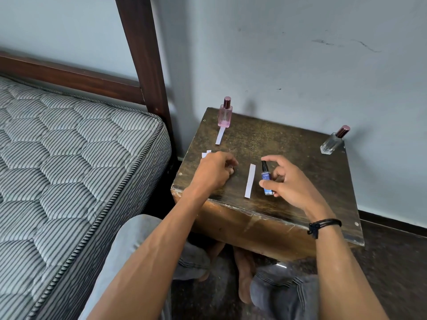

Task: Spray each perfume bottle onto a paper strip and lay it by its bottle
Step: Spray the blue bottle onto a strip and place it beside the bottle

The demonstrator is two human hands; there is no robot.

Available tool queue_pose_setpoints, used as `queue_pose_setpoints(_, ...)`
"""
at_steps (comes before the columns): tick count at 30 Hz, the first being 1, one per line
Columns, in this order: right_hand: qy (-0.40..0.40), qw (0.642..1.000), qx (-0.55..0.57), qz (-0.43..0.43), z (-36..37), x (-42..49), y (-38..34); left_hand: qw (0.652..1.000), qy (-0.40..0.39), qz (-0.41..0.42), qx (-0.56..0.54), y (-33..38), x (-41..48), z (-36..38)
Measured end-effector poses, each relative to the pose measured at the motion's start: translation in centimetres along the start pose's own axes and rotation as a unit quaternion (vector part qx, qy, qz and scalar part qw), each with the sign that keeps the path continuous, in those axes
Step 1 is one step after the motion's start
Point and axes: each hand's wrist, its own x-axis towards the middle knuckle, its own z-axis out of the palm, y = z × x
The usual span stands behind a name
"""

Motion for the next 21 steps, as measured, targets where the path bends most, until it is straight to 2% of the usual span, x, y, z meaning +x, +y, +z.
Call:
queue_pose_setpoints(3, -0.039, 0.999, -0.035, 0.003, 0.2, 0.1, 0.4, 1.000, -0.008, 0.007, -0.007, -0.3, 0.1, 0.1)
queue_pose_setpoints(7, -0.051, 0.997, -0.063, -0.008, 0.6, 0.5, 0.6, 0.998, -0.034, 0.029, -0.045, -0.6, 0.4, 0.1)
queue_pose_setpoints(11, -0.053, 0.996, -0.068, -0.008, 1.0, 0.8, 0.8, 0.990, -0.051, 0.132, 0.024, -0.5, 0.2, 0.6)
queue_pose_setpoints(16, -0.035, 0.997, -0.072, -0.009, 1.8, 1.3, 1.3, 0.980, -0.089, 0.143, 0.108, -0.6, -0.3, 1.7)
queue_pose_setpoints(21, 0.019, 0.990, -0.134, -0.049, 3.0, 1.3, 1.2, 0.977, -0.112, 0.126, 0.130, -0.7, -0.4, 2.3)
